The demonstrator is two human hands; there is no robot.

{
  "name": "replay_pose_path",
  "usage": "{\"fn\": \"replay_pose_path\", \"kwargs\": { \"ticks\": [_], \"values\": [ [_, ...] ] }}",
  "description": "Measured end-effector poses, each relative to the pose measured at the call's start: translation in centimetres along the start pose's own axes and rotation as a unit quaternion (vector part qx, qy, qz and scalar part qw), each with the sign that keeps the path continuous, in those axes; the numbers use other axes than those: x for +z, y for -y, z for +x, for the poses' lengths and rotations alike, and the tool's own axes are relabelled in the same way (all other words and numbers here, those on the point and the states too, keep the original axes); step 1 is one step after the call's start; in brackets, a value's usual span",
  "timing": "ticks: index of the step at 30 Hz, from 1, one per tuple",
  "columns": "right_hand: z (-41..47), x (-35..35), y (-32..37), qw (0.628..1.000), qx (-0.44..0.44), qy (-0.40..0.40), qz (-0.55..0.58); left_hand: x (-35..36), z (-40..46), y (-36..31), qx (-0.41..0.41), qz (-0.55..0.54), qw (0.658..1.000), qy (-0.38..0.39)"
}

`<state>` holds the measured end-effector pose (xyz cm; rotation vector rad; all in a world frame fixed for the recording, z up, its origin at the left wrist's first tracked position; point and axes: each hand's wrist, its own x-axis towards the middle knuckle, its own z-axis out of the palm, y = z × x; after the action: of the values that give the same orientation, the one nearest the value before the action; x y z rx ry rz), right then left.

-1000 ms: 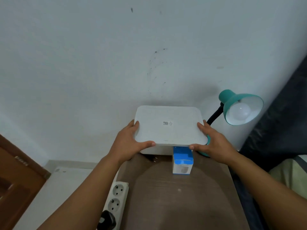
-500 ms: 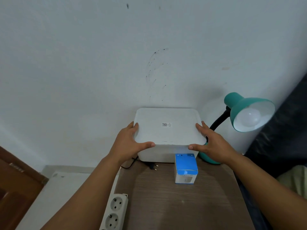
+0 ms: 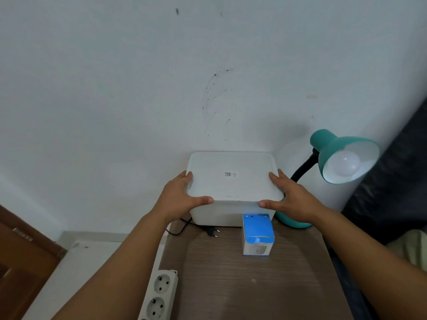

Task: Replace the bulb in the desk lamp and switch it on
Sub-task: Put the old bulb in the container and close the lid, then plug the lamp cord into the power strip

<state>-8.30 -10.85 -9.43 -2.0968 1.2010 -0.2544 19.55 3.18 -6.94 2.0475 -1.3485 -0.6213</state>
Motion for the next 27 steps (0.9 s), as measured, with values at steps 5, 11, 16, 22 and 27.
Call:
{"fn": "replay_pose_path", "kwargs": {
  "ticks": [5, 11, 16, 22, 27],
  "values": [
    [-0.6, 0.3, 0.1, 1.000, 0.001, -0.013, -0.002, -0.1, -0.8, -0.1, -0.008, -0.026, 1.000, 0.002],
    [-3.1, 1.2, 0.9, 0.987, -0.056, -0.152, -0.025, -0.2, -4.1, 1.6, -0.015, -0.061, 0.998, -0.011],
    [-5.9, 3.0, 3.0, 0.961, -0.144, -0.232, -0.051, 0.6, -9.5, 4.9, -0.077, -0.063, 0.995, -0.020],
    [-7.9, 7.5, 6.4, 0.964, -0.201, -0.169, -0.029, 1.4, -14.5, 9.2, -0.138, -0.050, 0.988, 0.057],
    [-7.2, 12.1, 8.1, 0.976, -0.194, -0.097, -0.014, 0.7, -16.0, 11.6, -0.152, -0.066, 0.979, 0.115]
  ]
}}
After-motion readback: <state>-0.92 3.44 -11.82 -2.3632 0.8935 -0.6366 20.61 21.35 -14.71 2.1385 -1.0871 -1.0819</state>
